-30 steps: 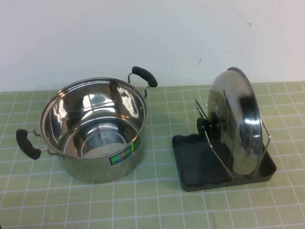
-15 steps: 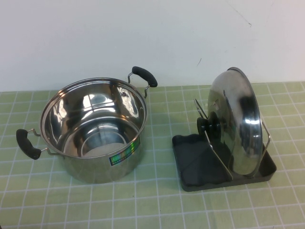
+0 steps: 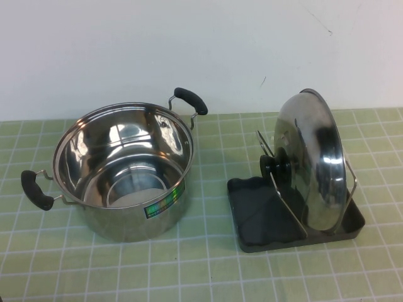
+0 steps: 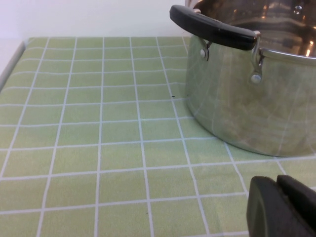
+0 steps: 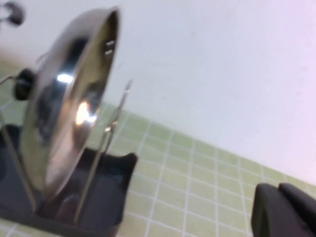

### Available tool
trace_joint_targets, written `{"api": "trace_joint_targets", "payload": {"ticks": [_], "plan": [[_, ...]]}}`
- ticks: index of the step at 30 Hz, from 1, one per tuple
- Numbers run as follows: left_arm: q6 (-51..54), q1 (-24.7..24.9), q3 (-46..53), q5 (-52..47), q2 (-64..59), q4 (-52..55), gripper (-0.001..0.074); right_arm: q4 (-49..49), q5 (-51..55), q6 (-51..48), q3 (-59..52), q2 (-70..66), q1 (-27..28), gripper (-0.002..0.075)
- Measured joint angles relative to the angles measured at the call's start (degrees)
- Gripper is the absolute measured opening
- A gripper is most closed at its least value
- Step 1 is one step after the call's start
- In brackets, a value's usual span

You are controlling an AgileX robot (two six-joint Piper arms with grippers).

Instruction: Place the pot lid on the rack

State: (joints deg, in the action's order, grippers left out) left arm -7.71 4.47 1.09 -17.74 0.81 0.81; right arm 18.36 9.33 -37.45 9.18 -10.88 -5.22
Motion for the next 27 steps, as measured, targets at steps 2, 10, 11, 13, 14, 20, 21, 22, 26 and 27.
{"api": "trace_joint_targets", "payload": {"ticks": [2,10,11,13,14,20,21,22,26,27], "plan": [[0.0,0.0,0.0,0.0,0.0,0.0,-0.0002,-4.35,-2.14,5.41,-3.51,4.37,0.93,-0.0001],[0.15,0.0,0.0,0.0,0.0,0.0,-0.0002,-13.1,7.85,17.15,-10.75,11.42,7.19,-0.0001],[0.15,0.0,0.0,0.0,0.0,0.0,-0.0002,-13.96,9.22,17.43,-10.75,11.42,7.69,-0.0001],[0.15,0.0,0.0,0.0,0.0,0.0,-0.0002,-14.84,9.67,18.37,-10.75,11.57,8.07,-0.0001],[0.15,0.0,0.0,0.0,0.0,0.0,-0.0002,-15.0,9.67,18.93,-10.75,11.57,8.22,-0.0001],[0.15,0.0,0.0,0.0,0.0,0.0,-0.0002,-15.49,9.77,23.47,-10.75,11.63,8.27,-0.0001],[0.15,0.0,0.0,0.0,0.0,0.0,-0.0002,-15.64,9.77,24.33,-10.75,11.63,8.27,-0.0001],[0.15,0.0,0.0,0.0,0.0,0.0,-0.0002,-15.62,9.77,25.33,-10.75,11.63,8.27,-0.0001],[0.15,0.0,0.0,0.0,0.0,0.0,-0.0002,-16.34,9.91,29.71,-10.64,11.63,8.27,-0.0001],[0.15,0.0,0.0,0.0,0.0,0.0,-0.0002,-16.48,9.9,30.43,-10.64,11.63,8.27,-0.0001]]}}
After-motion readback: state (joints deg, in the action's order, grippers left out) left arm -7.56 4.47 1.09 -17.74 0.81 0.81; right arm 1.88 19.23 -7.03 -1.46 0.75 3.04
